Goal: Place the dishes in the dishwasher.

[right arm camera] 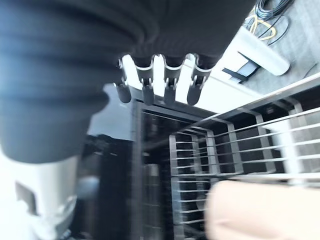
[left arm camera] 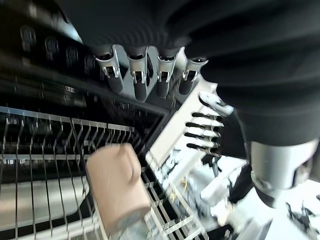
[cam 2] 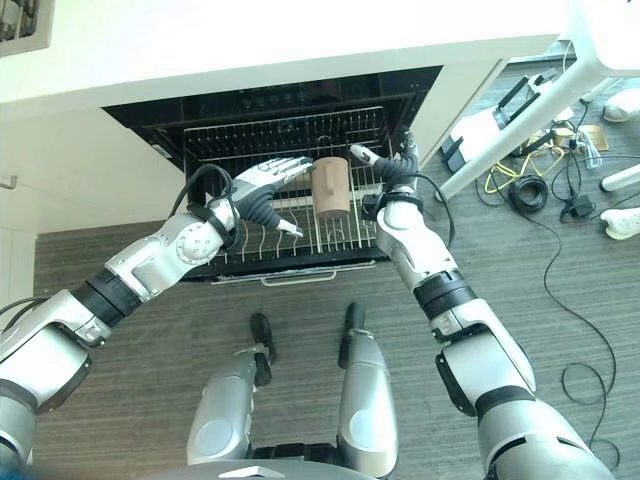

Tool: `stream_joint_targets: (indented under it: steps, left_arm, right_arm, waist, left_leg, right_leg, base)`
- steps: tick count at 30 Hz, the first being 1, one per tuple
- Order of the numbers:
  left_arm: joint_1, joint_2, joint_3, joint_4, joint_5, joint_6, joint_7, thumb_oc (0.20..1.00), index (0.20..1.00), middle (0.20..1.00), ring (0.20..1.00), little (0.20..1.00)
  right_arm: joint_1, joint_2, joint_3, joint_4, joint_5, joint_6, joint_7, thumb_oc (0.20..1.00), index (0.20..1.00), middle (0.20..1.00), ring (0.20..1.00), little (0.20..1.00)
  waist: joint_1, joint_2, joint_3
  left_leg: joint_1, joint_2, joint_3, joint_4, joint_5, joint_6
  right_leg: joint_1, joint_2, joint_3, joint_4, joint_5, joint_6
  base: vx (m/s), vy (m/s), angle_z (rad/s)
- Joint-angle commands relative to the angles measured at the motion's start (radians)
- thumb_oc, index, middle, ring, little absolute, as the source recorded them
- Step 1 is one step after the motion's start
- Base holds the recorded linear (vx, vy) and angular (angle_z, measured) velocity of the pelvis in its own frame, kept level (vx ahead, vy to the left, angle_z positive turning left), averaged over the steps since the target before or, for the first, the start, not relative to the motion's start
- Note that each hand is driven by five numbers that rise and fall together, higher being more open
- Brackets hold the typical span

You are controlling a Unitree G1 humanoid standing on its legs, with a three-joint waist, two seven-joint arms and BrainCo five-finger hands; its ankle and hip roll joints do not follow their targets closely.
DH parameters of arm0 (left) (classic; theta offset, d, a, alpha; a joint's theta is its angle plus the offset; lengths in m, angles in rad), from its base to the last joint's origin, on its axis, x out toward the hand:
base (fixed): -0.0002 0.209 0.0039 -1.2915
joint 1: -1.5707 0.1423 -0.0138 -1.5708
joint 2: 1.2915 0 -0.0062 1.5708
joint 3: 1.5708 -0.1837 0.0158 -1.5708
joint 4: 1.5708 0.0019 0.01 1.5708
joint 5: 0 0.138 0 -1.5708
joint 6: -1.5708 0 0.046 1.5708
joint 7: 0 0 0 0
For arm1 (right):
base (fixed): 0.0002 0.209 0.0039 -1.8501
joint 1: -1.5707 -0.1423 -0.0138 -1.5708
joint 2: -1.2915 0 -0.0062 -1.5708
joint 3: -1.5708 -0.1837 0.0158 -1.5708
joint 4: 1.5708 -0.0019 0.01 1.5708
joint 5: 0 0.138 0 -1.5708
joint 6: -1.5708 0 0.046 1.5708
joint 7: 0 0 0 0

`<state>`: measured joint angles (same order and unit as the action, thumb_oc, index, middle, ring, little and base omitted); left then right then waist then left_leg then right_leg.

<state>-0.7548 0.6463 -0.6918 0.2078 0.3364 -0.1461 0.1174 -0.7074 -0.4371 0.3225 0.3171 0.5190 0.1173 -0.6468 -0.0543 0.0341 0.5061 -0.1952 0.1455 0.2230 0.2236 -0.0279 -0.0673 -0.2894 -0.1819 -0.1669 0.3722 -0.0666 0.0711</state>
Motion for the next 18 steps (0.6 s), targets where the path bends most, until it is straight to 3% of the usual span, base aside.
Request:
stream_joint_targets:
  steps: [1, 4, 5, 7, 11, 15, 18]
  left_arm:
    - [0.167, -0.002, 0.069, -0.099, 0.044, -0.009, 0.040, 1.000, 1.000, 1.000, 1.000, 1.000]
    - [0.251, -0.003, 0.111, -0.128, 0.033, -0.006, 0.028, 1.000, 1.000, 1.000, 1.000, 1.000]
    - [0.361, -0.018, 0.171, -0.159, -0.023, 0.005, 0.028, 1.000, 1.000, 1.000, 1.000, 1.000]
    - [0.417, -0.024, 0.207, -0.166, -0.064, -0.005, 0.043, 1.000, 1.000, 1.000, 1.000, 1.000]
    - [0.587, -0.040, 0.367, -0.187, -0.203, -0.096, 0.132, 1.000, 1.000, 1.000, 1.000, 1.000]
    - [0.653, -0.066, 0.474, -0.199, -0.323, -0.153, 0.136, 1.000, 1.000, 1.000, 1.000, 1.000]
    - [0.683, -0.114, 0.581, -0.193, -0.478, -0.190, 0.169, 1.000, 1.000, 1.000, 1.000, 1.000]
  right_arm:
    - [0.143, -0.003, -0.042, -0.119, -0.074, -0.083, -0.015, 1.000, 1.000, 1.000, 1.000, 1.000]
    - [0.218, 0.006, -0.054, -0.163, -0.072, -0.108, 0.025, 1.000, 1.000, 1.000, 1.000, 1.000]
    - [0.300, 0.025, -0.065, -0.214, -0.060, -0.155, 0.087, 1.000, 1.000, 1.000, 1.000, 1.000]
    - [0.336, 0.027, -0.071, -0.239, -0.061, -0.169, 0.112, 1.000, 1.000, 1.000, 1.000, 1.000]
    - [0.473, 0.007, -0.130, -0.359, -0.049, -0.226, 0.211, 1.000, 1.000, 1.000, 1.000, 1.000]
    - [0.543, 0.015, -0.188, -0.413, -0.044, -0.253, 0.248, 1.000, 1.000, 1.000, 1.000, 1.000]
    - [0.583, 0.025, -0.235, -0.451, -0.132, -0.289, 0.297, 1.000, 1.000, 1.000, 1.000, 1.000]
  waist:
    - [0.004, -0.004, -0.211]
    - [0.013, 0.001, -0.253]
    - [0.027, 0.005, -0.294]
    - [0.034, 0.007, -0.311]
    - [0.061, 0.001, -0.351]
    - [0.072, -0.015, -0.367]
    - [0.081, -0.030, -0.388]
  left_leg:
    - [0.015, 0.019, -0.055, 0.076, -0.119, -0.030]
    - [0.047, 0.019, -0.054, 0.076, -0.128, -0.027]
    - [0.079, 0.014, -0.058, 0.076, -0.136, -0.024]
    - [0.091, 0.010, -0.061, 0.076, -0.141, -0.022]
    - [0.117, -0.017, -0.068, 0.076, -0.163, -0.005]
    - [0.126, -0.054, -0.089, 0.076, -0.182, 0.020]
    - [0.112, -0.101, -0.122, 0.076, -0.184, 0.053]
  right_leg:
    - [0.131, -0.037, -0.028, -0.072, -0.051, 0.052]
    - [0.170, -0.043, -0.042, -0.072, -0.063, 0.055]
    - [0.209, -0.050, -0.055, -0.072, -0.074, 0.061]
    - [0.224, -0.054, -0.061, -0.072, -0.078, 0.065]
    - [0.263, -0.077, -0.083, -0.072, -0.080, 0.081]
    - [0.280, -0.092, -0.084, -0.072, -0.075, 0.098]
    - [0.268, -0.108, -0.066, -0.072, -0.043, 0.120]
  base:
    - [0.18, -0.009, 0.11]
    - [0.15, 0.032, 0.22]
    - [0.20, 0.089, 0.13]
    - [0.11, 0.132, 0.12]
    - [0.03, 0.191, 0.13]
    - [-0.02, 0.188, 0.16]
    - [-0.07, 0.268, 0.23]
